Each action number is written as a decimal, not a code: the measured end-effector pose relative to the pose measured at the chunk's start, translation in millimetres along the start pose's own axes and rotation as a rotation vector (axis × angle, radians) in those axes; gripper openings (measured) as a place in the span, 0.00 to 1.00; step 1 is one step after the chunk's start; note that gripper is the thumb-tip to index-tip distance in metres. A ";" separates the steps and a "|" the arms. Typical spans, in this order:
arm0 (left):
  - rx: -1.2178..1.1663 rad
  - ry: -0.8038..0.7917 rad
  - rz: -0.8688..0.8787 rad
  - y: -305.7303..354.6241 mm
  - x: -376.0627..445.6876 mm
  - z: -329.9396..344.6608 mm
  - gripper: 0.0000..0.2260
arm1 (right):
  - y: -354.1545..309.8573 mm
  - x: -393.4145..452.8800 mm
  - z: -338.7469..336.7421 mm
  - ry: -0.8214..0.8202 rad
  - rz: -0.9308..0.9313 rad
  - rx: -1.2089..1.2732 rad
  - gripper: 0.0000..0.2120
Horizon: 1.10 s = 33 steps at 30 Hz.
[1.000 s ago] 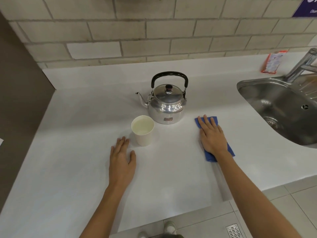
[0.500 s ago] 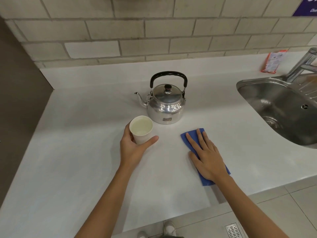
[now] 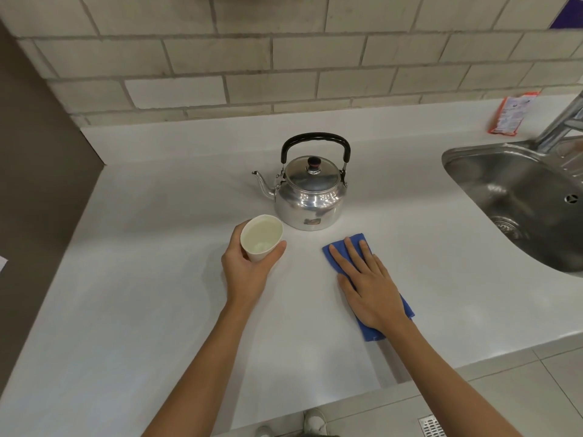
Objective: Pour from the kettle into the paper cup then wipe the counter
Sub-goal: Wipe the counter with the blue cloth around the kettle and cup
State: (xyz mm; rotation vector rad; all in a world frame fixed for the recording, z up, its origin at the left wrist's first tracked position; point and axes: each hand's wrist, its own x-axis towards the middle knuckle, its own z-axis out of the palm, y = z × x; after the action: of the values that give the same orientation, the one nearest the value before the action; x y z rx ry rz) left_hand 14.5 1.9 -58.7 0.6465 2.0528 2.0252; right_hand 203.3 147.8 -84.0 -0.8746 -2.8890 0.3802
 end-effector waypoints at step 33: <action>0.057 0.277 0.010 1.7 7.5 -75.4 0.24 | -119.1 6.9 38.7 -0.070 -0.262 0.025 0.26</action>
State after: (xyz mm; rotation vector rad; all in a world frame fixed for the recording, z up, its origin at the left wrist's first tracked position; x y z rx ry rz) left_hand -24.1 -63.1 -51.9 0.4035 2.2676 2.1740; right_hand 127.8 47.8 -89.5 -0.4783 -3.0021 0.4272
